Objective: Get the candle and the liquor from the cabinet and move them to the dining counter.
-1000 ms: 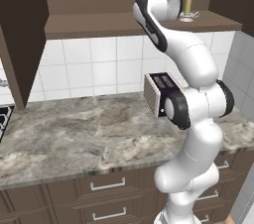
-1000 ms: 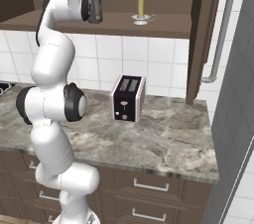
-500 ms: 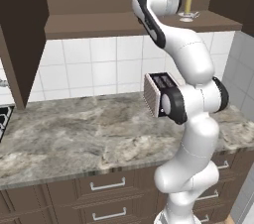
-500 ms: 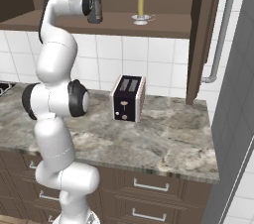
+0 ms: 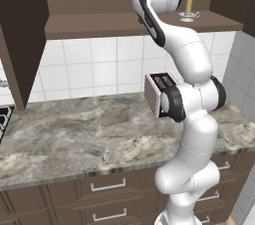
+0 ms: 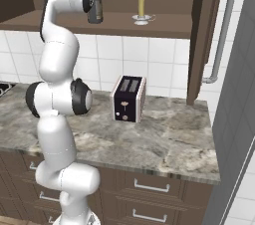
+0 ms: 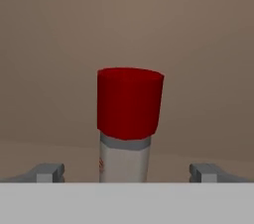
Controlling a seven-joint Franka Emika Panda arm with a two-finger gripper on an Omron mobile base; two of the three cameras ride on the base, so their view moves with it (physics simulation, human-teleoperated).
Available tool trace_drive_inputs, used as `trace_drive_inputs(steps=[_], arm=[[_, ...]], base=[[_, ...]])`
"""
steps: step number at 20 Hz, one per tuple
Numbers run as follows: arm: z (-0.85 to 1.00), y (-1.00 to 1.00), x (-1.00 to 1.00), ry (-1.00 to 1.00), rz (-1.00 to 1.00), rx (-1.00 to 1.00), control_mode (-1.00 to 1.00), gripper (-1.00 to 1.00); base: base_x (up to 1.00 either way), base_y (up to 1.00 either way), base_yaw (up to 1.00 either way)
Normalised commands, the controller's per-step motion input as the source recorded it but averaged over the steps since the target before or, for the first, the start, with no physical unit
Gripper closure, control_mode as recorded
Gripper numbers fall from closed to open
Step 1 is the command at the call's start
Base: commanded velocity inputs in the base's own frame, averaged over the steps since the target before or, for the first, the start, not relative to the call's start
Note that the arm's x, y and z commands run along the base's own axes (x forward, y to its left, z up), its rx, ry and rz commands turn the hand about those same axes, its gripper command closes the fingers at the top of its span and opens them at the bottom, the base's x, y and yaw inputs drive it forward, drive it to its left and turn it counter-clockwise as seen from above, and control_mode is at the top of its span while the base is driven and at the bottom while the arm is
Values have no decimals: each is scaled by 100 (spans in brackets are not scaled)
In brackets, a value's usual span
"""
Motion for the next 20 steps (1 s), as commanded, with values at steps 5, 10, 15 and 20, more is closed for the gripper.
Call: trace_drive_inputs(steps=[5,10,15,20], arm=[[0,0,0,0,0,0,-100,-100],[0,0,2,0,0,0,-100,-100],[0,-7,0,0,0,0,-100,100],[0,0,0,0,0,0,-100,100]], base=[[0,0,0],[0,0,0],[0,0,0],[0,0,0]])
